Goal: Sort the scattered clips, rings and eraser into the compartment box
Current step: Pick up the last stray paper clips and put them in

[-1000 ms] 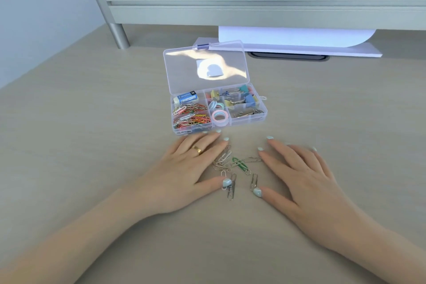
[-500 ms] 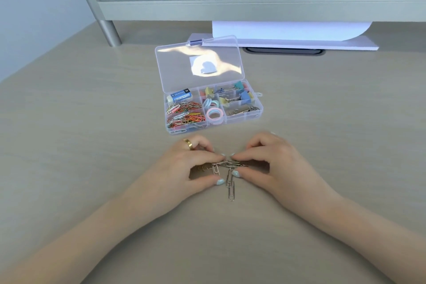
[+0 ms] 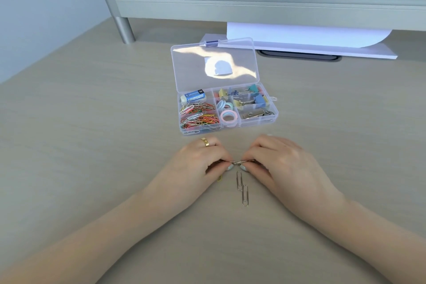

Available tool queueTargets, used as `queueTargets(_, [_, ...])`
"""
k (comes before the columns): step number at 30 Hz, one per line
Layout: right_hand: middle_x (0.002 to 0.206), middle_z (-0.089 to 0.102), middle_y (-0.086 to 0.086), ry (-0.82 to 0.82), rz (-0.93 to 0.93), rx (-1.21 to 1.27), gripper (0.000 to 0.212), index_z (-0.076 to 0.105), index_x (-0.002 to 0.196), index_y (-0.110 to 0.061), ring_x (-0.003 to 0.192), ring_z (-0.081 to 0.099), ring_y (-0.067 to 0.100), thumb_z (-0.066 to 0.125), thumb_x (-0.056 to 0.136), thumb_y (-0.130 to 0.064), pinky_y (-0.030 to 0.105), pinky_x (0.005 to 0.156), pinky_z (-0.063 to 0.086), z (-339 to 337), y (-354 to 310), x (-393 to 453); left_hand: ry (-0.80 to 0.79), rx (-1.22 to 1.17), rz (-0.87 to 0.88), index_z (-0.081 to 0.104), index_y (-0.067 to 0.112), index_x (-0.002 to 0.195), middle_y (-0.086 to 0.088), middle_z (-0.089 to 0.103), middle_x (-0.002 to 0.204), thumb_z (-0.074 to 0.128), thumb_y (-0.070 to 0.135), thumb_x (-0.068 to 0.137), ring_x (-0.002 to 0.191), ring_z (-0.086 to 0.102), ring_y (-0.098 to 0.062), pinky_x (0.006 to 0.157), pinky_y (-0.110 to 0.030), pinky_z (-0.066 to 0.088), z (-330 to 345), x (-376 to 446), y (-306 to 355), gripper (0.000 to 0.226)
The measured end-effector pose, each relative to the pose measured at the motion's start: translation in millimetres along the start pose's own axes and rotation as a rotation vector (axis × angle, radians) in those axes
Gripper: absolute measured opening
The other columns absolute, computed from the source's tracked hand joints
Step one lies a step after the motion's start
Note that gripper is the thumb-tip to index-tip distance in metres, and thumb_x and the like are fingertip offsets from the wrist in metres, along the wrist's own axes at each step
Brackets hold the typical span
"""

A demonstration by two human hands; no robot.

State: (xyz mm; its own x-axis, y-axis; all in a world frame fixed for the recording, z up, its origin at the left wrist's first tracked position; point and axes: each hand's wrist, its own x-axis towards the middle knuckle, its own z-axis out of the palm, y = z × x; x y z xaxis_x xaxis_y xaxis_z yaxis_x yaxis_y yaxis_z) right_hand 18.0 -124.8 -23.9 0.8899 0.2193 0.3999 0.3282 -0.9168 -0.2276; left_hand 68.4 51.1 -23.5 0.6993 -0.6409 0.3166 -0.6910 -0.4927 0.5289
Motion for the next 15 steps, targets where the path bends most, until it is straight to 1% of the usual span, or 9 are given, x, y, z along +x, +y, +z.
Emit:
queueTargets(3, [0.071, 0.058, -0.002, 0.024, -0.019, -0.047, 0.027, 0.062, 0.07, -0.018, 0.059, 0.056, 0.019, 0.041, 0.085, -0.029, 0.026, 0.066, 0.035, 1.8, 0.7, -1.7, 0.009, -0.003, 0.009, 0.063, 0.014, 0.077, 0.003, 0.057, 0.074, 0.046, 0.029, 0.082, 0.067, 0.04, 0.007, 0.062, -0.006, 0.032, -1.1, -1.0, -0.6, 0.024])
queueTargets(5, [0.073, 0.059, -0.003, -0.002, -0.009, -0.043, 0.027, 0.062, 0.072, -0.02, 0.06, 0.056, 0.018, 0.04, 0.085, -0.031, 0.022, 0.061, 0.037, 0.6, 1.0, -1.6, 0.023, -0.007, 0.0, 0.063, 0.013, 0.076, 0.007, 0.055, 0.072, 0.052, 0.027, 0.082, 0.068, 0.04, 0.011, 0.064, -0.003, 0.03, -2.2, -1.1, -1.9, 0.018])
queueTargets(7, [0.074, 0.059, -0.004, -0.028, 0.001, -0.033, 0.028, 0.061, 0.073, -0.021, 0.06, 0.056, 0.017, 0.039, 0.085, -0.033, 0.024, 0.059, 0.042, -0.7, 0.9, -1.3, 0.042, -0.011, -0.01, 0.064, 0.014, 0.077, 0.011, 0.051, 0.071, 0.056, 0.02, 0.081, 0.068, 0.04, 0.014, 0.063, -0.002, 0.03, -3.9, -1.9, -3.7, 0.011])
queueTargets(8, [0.074, 0.059, -0.004, -0.038, 0.008, -0.013, 0.028, 0.062, 0.074, -0.021, 0.06, 0.055, 0.017, 0.039, 0.085, -0.034, 0.025, 0.059, 0.044, -1.1, 1.1, -1.2, 0.048, -0.014, -0.015, 0.065, 0.014, 0.077, 0.012, 0.05, 0.07, 0.056, 0.019, 0.081, 0.067, 0.041, 0.013, 0.063, -0.002, 0.03, -5.6, -2.4, -4.6, 0.01])
queueTargets(10, [0.074, 0.059, -0.005, -0.057, 0.03, 0.066, 0.028, 0.062, 0.075, -0.022, 0.062, 0.053, 0.014, 0.041, 0.084, -0.036, 0.024, 0.061, 0.043, -1.8, 2.8, -0.9, 0.066, -0.035, -0.029, 0.065, 0.015, 0.077, 0.013, 0.049, 0.069, 0.056, 0.018, 0.08, 0.067, 0.043, 0.007, 0.062, -0.004, 0.03, -10.8, -1.7, -5.0, 0.01])
queueTargets(11, [0.075, 0.059, -0.006, -0.062, 0.046, 0.108, 0.026, 0.063, 0.075, -0.023, 0.063, 0.05, 0.01, 0.043, 0.084, -0.037, 0.02, 0.063, 0.039, -2.3, 4.0, -0.2, 0.085, -0.043, -0.032, 0.065, 0.015, 0.076, 0.012, 0.051, 0.069, 0.056, 0.018, 0.08, 0.066, 0.044, 0.003, 0.061, -0.005, 0.031, -14.1, -0.1, -4.8, 0.01])
queueTargets(13, [0.076, 0.059, -0.009, -0.055, 0.092, 0.192, 0.019, 0.063, 0.075, -0.024, 0.067, 0.047, 0.009, 0.049, 0.083, -0.035, 0.016, 0.062, 0.033, -4.4, 6.0, 3.4, 0.153, -0.031, -0.02, 0.065, 0.014, 0.075, 0.006, 0.054, 0.069, 0.057, 0.019, 0.08, 0.065, 0.044, -0.004, 0.06, -0.006, 0.03, -21.3, 6.1, -5.2, 0.011])
queueTargets(15, [0.074, 0.059, -0.007, -0.008, 0.137, 0.279, 0.013, 0.063, 0.073, -0.023, 0.07, 0.051, 0.011, 0.056, 0.082, -0.03, 0.021, 0.062, 0.038, -7.2, 6.1, 11.1, 0.231, -0.015, -0.018, 0.065, 0.012, 0.074, 0.005, 0.055, 0.068, 0.057, 0.016, 0.079, 0.064, 0.044, -0.005, 0.059, -0.005, 0.03, -28.4, 13.3, -6.8, 0.01])
